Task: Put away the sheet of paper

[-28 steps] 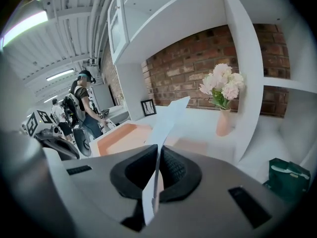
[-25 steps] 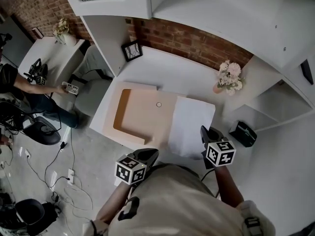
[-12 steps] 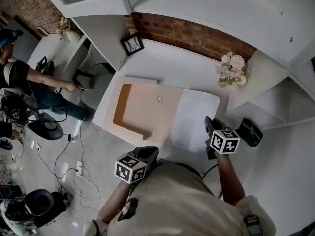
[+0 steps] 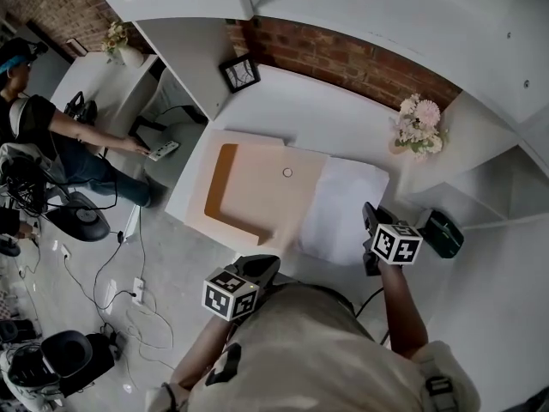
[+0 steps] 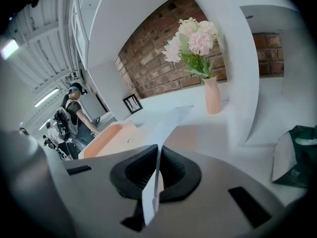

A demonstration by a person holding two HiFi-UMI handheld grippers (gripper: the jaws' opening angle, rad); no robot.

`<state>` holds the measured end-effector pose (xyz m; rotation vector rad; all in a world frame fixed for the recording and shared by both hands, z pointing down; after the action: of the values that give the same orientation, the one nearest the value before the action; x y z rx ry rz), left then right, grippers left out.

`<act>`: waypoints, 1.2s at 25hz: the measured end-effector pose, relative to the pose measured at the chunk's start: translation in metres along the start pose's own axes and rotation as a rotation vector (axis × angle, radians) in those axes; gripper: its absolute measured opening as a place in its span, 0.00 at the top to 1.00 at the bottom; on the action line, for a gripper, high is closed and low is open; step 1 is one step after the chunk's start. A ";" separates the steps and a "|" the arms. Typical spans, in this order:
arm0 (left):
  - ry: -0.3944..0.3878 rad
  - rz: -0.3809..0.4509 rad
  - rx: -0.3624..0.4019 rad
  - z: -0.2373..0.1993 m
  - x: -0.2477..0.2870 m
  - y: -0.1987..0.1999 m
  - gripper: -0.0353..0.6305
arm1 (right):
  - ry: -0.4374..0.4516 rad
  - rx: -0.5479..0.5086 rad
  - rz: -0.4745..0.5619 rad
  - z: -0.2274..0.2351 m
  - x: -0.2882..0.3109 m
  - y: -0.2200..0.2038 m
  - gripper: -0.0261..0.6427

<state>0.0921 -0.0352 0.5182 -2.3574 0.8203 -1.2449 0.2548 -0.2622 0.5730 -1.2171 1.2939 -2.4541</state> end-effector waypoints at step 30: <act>-0.073 0.034 0.010 -0.035 -0.023 0.023 0.92 | -0.096 -0.002 -0.080 -0.011 0.021 -0.008 0.92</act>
<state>0.0450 -0.0395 0.5109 -2.3560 0.8252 -1.1395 0.2348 -0.2597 0.5881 -1.3946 1.2465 -2.4143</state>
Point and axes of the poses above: the fingertips, and each gripper's own axes: x forward along the fingers, z to its right, y out of its top, the point moved 2 cm from there along -x, backward along the fingers, and after that the axes turned 8 degrees about -x, right-handed, at the moved point
